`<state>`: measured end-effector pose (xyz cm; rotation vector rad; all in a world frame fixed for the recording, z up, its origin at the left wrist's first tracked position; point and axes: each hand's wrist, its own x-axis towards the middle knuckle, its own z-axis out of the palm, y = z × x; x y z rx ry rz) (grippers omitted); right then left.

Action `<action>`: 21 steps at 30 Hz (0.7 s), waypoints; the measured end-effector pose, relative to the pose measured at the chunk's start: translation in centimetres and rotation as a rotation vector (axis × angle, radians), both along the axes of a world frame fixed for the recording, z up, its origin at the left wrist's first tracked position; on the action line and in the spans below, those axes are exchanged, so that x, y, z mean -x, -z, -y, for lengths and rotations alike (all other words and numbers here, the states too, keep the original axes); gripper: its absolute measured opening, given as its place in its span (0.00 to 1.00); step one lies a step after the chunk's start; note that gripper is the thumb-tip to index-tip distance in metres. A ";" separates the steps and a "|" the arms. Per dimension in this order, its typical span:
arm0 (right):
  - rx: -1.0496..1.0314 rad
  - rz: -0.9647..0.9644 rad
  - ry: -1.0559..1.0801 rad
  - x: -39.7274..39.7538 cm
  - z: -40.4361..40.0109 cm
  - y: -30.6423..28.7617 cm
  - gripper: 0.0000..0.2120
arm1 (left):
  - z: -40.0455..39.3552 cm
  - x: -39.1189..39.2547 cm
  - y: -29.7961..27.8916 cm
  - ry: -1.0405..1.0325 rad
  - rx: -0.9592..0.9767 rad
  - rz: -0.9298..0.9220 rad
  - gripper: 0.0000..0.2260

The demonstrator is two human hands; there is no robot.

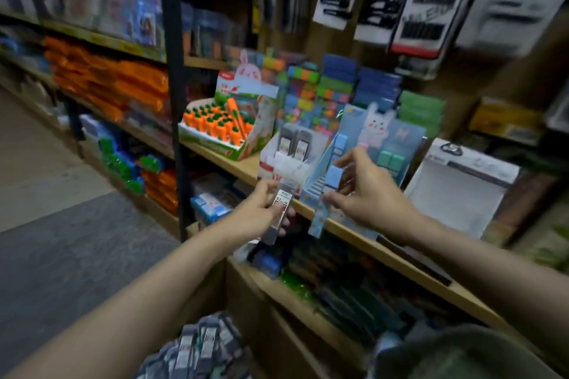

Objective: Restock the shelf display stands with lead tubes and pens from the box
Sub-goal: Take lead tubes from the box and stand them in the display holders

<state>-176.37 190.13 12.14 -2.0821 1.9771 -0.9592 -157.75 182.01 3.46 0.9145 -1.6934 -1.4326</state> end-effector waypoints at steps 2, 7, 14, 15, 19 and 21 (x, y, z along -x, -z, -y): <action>0.064 -0.046 0.048 2.0 0.0 -2.5 0.21 | 0.4 1.3 -0.7 0.020 0.010 -0.030 0.09; 0.158 -0.096 0.191 5.8 1.4 -6.1 0.20 | 1.3 3.3 -1.6 0.045 0.055 -0.098 0.06; 0.239 -0.182 0.224 6.7 6.2 -6.0 0.15 | 2.6 4.4 -2.0 0.062 0.076 -0.129 0.06; 0.239 -0.187 0.219 6.7 6.9 -5.9 0.15 | 2.8 4.5 -1.9 0.076 0.077 -0.117 0.06; 0.177 -0.205 0.243 6.5 9.0 -5.0 0.14 | 3.2 4.7 -0.9 0.113 0.113 -0.055 0.08; 0.135 -0.234 0.253 6.3 9.8 -4.4 0.14 | 3.5 4.8 -0.5 0.101 0.124 -0.053 0.09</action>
